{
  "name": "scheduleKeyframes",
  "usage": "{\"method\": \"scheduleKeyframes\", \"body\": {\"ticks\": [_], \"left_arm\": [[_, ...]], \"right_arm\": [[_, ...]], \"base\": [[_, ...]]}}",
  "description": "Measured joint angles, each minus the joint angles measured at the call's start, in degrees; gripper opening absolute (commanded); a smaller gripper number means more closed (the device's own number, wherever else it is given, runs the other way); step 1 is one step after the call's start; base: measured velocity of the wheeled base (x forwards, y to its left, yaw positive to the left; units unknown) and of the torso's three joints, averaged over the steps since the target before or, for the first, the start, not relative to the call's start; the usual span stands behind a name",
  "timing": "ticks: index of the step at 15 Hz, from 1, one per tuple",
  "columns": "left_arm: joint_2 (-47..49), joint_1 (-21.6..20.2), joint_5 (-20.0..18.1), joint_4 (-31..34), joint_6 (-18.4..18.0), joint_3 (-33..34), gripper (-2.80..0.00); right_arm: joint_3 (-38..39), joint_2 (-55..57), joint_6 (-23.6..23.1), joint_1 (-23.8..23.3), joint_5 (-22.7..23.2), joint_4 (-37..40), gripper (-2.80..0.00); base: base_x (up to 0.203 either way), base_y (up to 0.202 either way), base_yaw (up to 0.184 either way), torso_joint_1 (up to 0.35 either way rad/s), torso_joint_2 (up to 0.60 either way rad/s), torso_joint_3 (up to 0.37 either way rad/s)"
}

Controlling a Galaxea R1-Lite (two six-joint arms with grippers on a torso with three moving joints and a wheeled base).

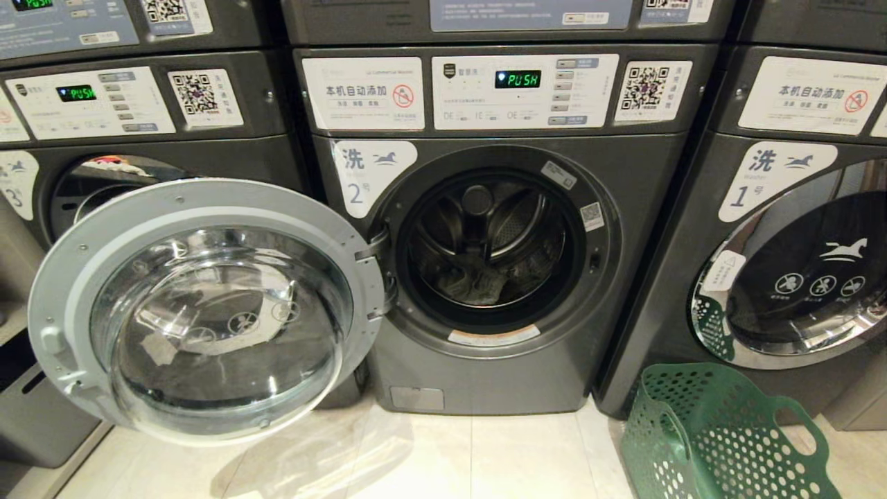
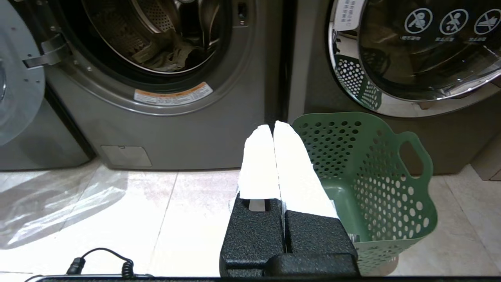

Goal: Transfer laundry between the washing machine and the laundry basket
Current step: Pick a cloth and place it into the basket

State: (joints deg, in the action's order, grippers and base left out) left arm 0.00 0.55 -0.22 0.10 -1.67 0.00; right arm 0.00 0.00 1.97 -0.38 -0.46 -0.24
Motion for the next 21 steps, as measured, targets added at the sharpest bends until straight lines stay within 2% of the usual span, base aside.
{"method": "scheduleKeyframes", "body": {"ticks": [7, 18, 21], "left_arm": [[0.0, -0.1, -0.2, 0.0, -0.2, 0.0, -2.8], [0.0, 0.0, -0.1, -0.1, -0.1, 0.0, -2.8], [0.0, 0.0, 0.0, 0.0, 0.0, 0.0, -2.8]], "right_arm": [[0.0, 0.0, 0.0, 0.1, 0.0, 0.0, -2.8], [0.0, 0.0, 0.0, 0.0, 0.0, 0.0, -2.8], [0.0, 0.0, 0.0, 0.0, 0.0, 0.0, -2.8]], "base": [[0.0, 0.012, 0.0, 0.0, 0.0, 0.0], [0.188, 0.0, 0.0, 0.001, 0.0, 0.002], [0.076, 0.0, 0.001, 0.006, 0.0, 0.003]]}}
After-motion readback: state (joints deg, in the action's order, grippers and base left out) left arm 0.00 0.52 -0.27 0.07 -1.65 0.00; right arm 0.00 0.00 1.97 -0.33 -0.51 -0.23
